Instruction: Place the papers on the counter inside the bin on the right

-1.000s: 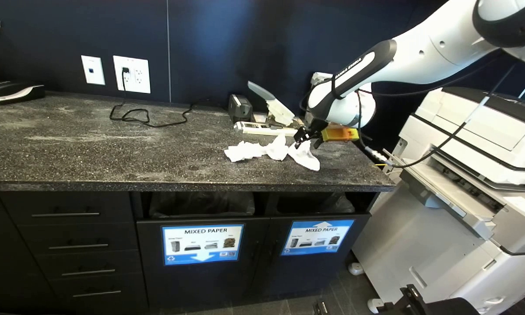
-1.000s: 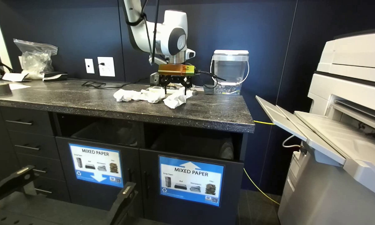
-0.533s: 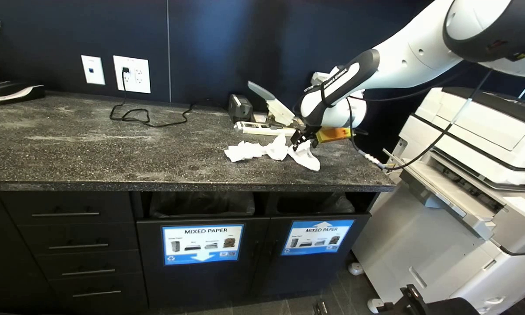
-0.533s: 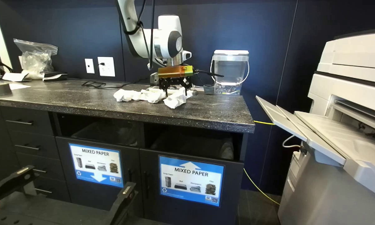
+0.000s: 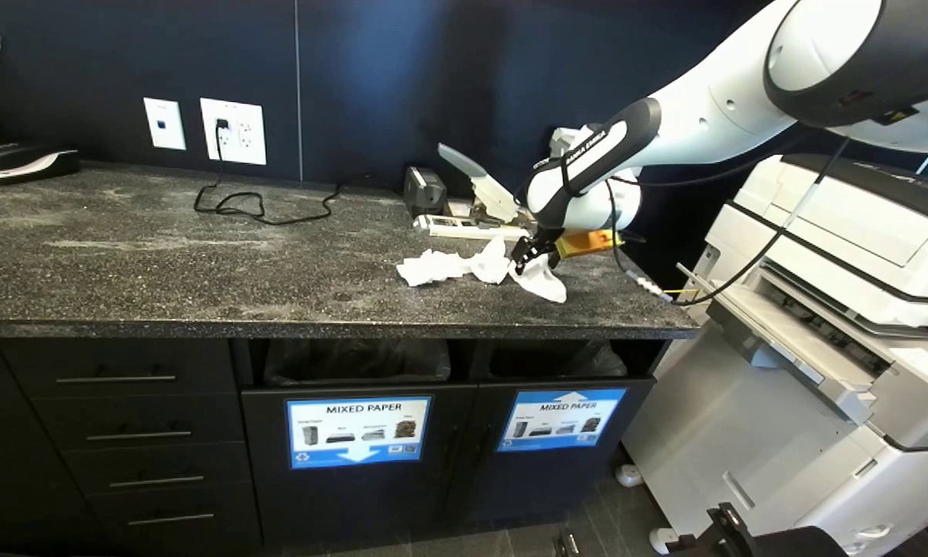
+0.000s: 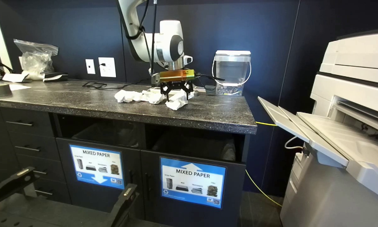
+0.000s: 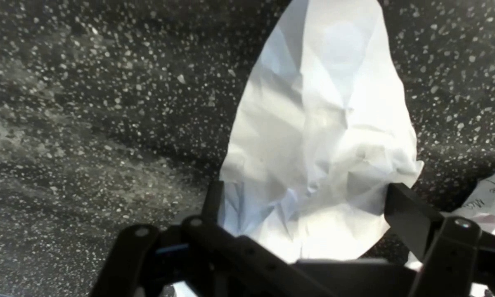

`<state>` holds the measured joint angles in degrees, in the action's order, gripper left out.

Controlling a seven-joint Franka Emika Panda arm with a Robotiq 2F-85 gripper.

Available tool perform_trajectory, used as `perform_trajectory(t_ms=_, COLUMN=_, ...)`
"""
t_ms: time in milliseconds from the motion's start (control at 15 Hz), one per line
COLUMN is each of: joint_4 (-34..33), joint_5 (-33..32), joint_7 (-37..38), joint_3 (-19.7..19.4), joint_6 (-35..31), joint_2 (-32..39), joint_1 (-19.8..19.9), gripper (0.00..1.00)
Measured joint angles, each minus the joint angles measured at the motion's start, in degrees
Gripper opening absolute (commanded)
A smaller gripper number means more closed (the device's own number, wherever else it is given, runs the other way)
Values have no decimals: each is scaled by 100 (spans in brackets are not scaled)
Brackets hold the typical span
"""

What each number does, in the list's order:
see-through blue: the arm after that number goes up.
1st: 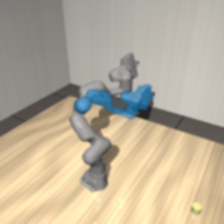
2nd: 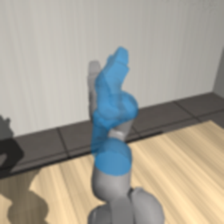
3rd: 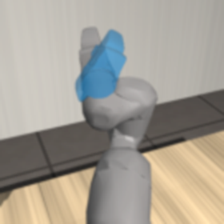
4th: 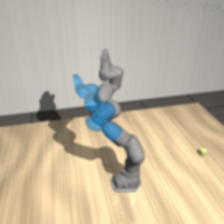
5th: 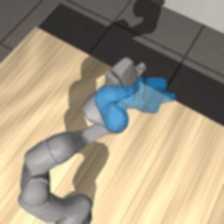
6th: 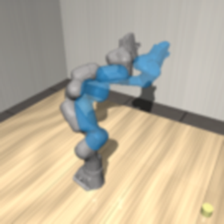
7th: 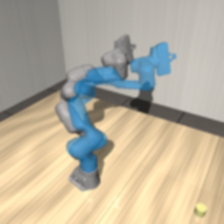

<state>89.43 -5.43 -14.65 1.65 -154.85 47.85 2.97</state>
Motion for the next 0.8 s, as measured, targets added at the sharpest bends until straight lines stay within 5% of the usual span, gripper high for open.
perform_trajectory(t_ms=533, joint_4=-220, joint_5=-13, joint_7=0, joint_3=-34, joint_6=216, joint_2=115, joint_1=-1, gripper=14)
perform_trajectory(t_ms=800, joint_4=-261, joint_5=-127, joint_7=2, joint_3=-93, joint_6=324, joint_2=115, joint_1=-34, gripper=5)
